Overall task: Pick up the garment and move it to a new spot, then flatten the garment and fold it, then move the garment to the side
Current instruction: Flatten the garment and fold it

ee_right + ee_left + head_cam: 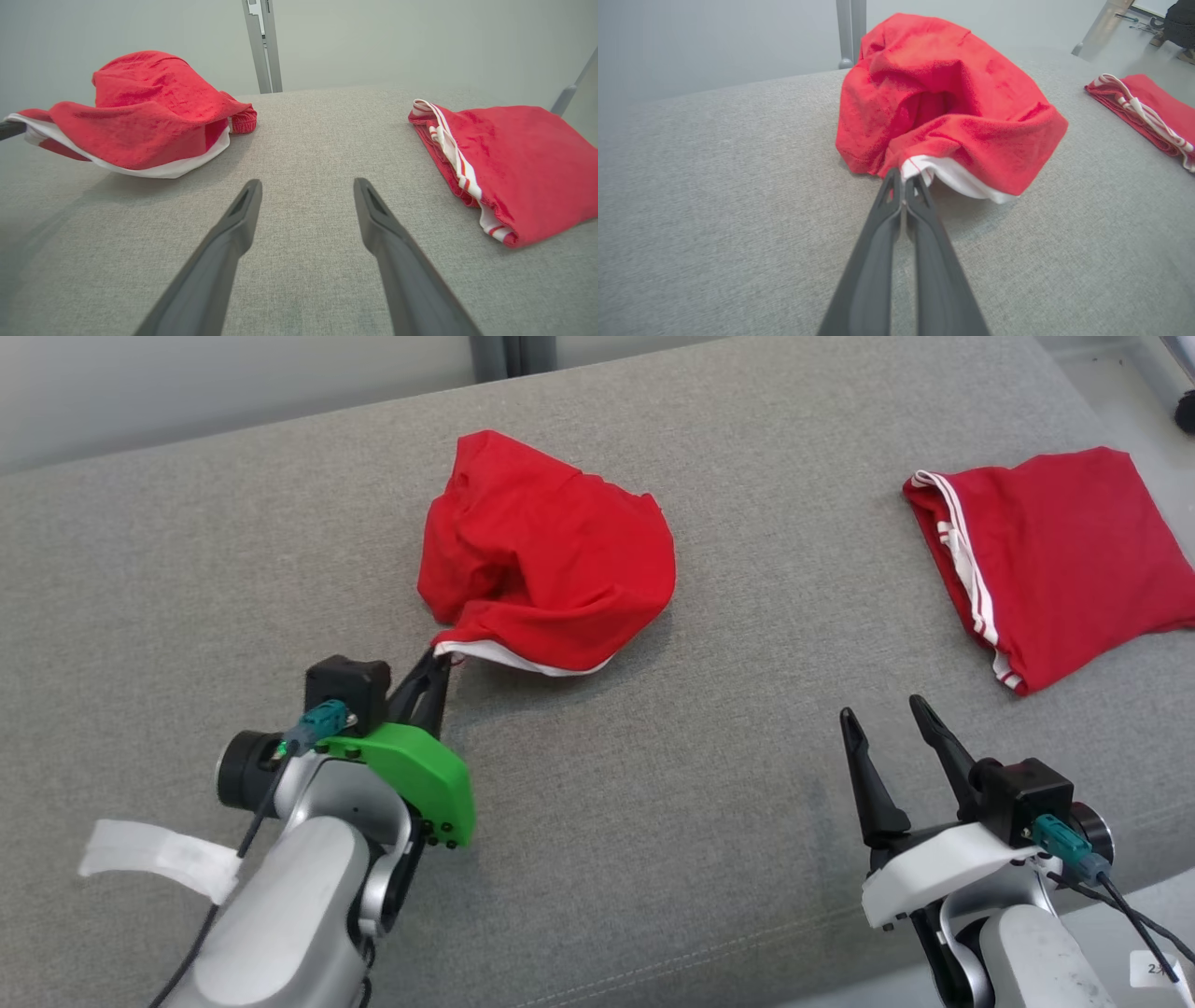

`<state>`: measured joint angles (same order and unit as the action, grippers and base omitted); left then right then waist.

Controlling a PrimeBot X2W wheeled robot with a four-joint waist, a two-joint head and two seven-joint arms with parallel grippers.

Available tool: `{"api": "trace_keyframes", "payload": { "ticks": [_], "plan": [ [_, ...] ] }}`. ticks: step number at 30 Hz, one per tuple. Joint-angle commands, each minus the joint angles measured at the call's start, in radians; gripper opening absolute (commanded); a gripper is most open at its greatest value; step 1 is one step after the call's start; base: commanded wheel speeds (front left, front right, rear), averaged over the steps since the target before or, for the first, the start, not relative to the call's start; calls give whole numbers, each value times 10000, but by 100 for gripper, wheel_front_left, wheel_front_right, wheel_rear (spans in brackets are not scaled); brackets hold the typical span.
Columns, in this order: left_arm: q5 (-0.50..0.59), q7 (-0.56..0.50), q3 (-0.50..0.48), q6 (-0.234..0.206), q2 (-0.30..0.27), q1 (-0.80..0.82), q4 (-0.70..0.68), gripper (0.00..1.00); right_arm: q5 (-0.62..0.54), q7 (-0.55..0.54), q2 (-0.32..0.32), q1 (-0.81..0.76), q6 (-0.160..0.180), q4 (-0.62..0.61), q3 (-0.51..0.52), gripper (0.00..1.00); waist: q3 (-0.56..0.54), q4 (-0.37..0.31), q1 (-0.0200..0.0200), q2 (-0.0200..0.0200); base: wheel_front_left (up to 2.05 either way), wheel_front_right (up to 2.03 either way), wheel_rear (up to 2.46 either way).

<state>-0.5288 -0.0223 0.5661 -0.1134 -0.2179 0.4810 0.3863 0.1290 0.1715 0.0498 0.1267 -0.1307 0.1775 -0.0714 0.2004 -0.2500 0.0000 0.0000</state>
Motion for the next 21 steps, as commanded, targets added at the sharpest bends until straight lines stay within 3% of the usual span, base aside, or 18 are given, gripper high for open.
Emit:
{"api": "trace_keyframes", "payload": {
  "ticks": [1,7,13,16,21],
  "plan": [
    [104,-146,-105,-172,-319,-234,-437,0,-15,-18,15,-137,2,-26,32,100,-385,396,0,0,0,0,0],
    [133,-1041,-697,-1147,-1564,-1154,-2832,0,1,-111,15,-208,2,-67,50,100,-625,622,0,0,0,0,0],
    [32,-1415,-1268,-1876,-2299,-1994,-4479,0,46,-116,17,-271,2,-84,54,100,-681,611,0,0,0,0,0],
    [56,-1438,-1372,-2060,-2449,-2234,-5234,0,20,-108,14,-363,2,-67,117,100,-751,571,0,0,0,0,0],
    [363,-1794,-1068,-1832,-2637,-1719,-5964,0,-48,-135,15,-365,2,-63,203,100,-870,496,0,0,0,0,0]
  ]
}}
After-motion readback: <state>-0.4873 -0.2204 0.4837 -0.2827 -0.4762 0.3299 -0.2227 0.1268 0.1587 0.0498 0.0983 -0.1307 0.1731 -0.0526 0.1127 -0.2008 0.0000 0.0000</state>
